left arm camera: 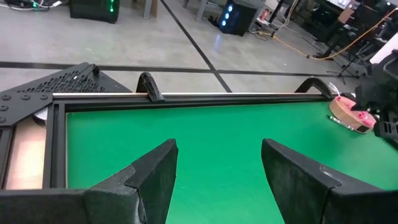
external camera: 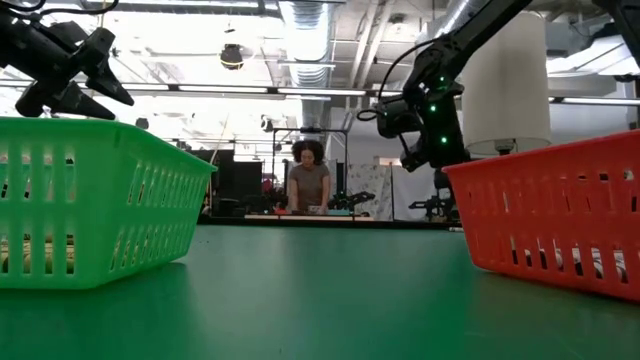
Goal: Sort crayons
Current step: Put the black crayon into the red bin
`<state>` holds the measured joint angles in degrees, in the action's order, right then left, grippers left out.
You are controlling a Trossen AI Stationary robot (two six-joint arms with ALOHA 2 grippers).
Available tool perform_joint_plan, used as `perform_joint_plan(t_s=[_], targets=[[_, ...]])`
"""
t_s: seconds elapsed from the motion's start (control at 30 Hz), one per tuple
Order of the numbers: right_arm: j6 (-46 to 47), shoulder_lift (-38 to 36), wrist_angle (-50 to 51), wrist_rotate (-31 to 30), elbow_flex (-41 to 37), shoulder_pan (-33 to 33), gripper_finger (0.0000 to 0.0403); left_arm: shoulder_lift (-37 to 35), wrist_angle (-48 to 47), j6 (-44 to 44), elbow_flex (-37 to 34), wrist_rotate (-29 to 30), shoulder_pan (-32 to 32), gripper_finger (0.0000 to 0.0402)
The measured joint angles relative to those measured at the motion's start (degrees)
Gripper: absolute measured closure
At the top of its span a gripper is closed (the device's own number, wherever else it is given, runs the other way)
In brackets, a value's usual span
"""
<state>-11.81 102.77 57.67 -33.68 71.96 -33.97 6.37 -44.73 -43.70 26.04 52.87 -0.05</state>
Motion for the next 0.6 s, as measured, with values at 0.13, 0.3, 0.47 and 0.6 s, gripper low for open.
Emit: perform_joint_plan(t_s=[0.13,0.3,0.47,0.6], targets=[[-2.1,2.9,0.4,-0.8,0.0,-0.6,0.0402,0.0,0.0,0.0,0.0,0.4,0.0,0.0178],[-3.3,8.7,0.8,-3.7,0.0,-0.6,0.0403,0.0,0.0,0.0,0.0,0.3,0.0,0.0178],[-3.3,12.0,1.5,-4.6,0.1,0.5,0.0403,0.0,0.0,0.0,0.0,0.3,0.0,0.0178],[-3.3,12.4,3.0,-3.3,0.1,2.7,0.0403,0.0,0.0,0.0,0.0,0.3,0.0,0.0178]])
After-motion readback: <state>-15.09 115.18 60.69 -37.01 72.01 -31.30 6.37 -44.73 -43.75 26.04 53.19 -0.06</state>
